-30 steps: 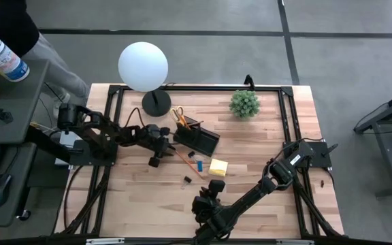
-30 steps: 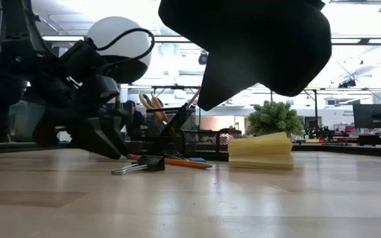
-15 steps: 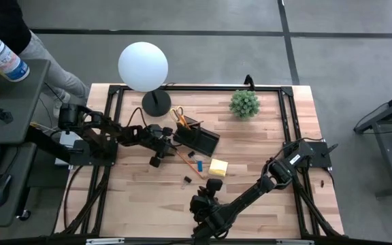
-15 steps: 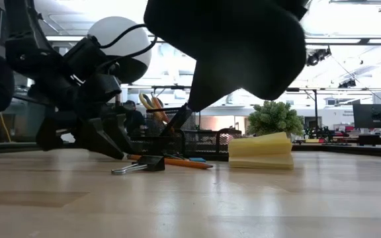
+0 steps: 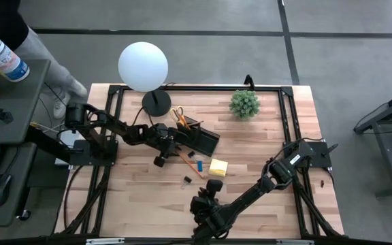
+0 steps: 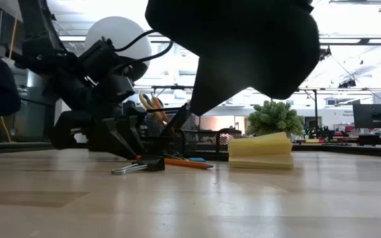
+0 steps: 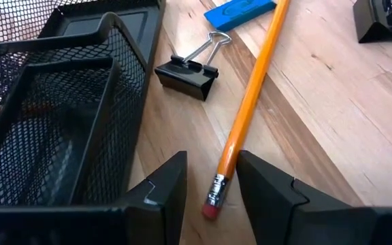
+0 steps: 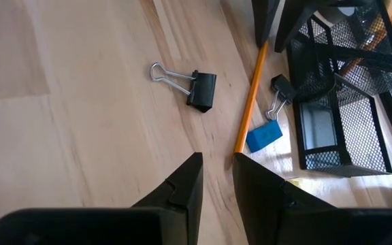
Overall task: Pick and place office supplies into organizer
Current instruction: Put the yellow pencil into the black organizer
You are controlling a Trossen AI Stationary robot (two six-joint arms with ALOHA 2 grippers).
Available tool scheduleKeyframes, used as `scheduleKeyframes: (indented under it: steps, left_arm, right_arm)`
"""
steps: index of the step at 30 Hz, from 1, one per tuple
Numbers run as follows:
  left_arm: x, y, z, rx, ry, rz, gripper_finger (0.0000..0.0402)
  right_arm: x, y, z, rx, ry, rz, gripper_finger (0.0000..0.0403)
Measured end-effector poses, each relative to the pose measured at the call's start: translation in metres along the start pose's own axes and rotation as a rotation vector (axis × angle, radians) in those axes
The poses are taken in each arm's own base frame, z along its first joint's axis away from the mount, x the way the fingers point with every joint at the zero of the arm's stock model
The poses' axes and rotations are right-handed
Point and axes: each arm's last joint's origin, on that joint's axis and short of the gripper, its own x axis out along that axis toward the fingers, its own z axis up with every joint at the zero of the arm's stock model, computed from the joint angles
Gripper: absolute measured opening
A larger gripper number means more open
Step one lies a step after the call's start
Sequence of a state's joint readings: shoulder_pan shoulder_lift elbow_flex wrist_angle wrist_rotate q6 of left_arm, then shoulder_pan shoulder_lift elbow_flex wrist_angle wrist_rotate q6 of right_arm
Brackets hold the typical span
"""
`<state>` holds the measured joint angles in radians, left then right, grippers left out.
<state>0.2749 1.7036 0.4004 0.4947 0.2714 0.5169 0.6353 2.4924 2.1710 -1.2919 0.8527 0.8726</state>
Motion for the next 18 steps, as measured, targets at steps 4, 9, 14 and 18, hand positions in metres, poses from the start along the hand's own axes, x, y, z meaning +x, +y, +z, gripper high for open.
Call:
scheduleKeyframes:
  steps: [4, 9, 14, 18]
  left_arm:
    - [-0.0004, 0.0000, -0.0002, -0.006, 0.008, 0.004, 0.0122]
    - [-0.0005, 0.0005, -0.0003, -0.001, 0.017, 0.021, 0.0122]
    - [-0.0014, 0.0004, 0.0000, 0.006, 0.023, 0.028, 0.0122]
    - [-0.0082, -0.0009, 0.0006, -0.011, 0.064, 0.023, 0.0122]
  right_arm:
    - [-0.0001, 0.0002, -0.0002, -0.001, 0.002, 0.002, 0.0078]
    - [-0.0002, 0.0001, -0.0001, -0.003, 0.002, 0.002, 0.0078]
    - [-0.0002, 0.0001, -0.0001, -0.004, 0.002, 0.002, 0.0078]
    - [-0.0002, 0.0001, -0.0002, -0.011, 0.002, 0.002, 0.0078]
